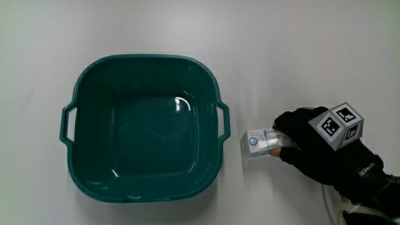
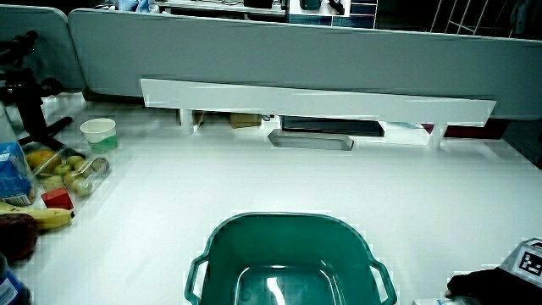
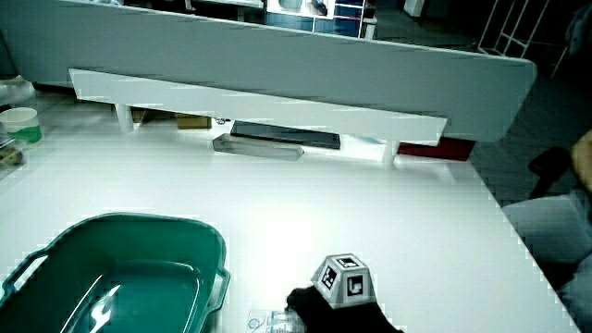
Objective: Place milk on desk
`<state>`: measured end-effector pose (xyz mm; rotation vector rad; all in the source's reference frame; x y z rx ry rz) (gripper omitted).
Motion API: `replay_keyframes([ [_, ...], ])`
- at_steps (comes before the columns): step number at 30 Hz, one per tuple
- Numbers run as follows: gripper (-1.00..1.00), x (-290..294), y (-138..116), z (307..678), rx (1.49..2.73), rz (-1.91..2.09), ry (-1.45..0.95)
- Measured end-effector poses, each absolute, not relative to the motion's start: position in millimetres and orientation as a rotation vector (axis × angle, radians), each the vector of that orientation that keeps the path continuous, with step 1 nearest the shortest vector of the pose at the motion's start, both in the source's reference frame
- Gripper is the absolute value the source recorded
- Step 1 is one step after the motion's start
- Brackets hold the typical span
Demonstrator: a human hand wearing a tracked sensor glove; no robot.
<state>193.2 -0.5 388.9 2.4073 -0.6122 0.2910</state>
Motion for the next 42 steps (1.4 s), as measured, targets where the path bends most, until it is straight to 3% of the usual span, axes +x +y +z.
replay_keyframes([
  [7, 0.0, 195.9, -0.2, 393.8, 2.398, 0.313, -0.589],
  [16, -0.37, 202.2, 3.9, 403.1, 2.391, 0.302, -0.56],
  [19, -0.5, 210.2, 5.1, 401.7, 2.339, 0.479, -0.615],
  [27, -0.83, 235.2, 15.4, 381.4, 2.526, 0.526, -0.381],
  [31, -1.0, 254.3, 22.9, 396.9, 2.541, 0.493, -0.219],
  [42, -1.0, 278.7, 52.6, 456.9, 2.479, 0.337, -0.004],
])
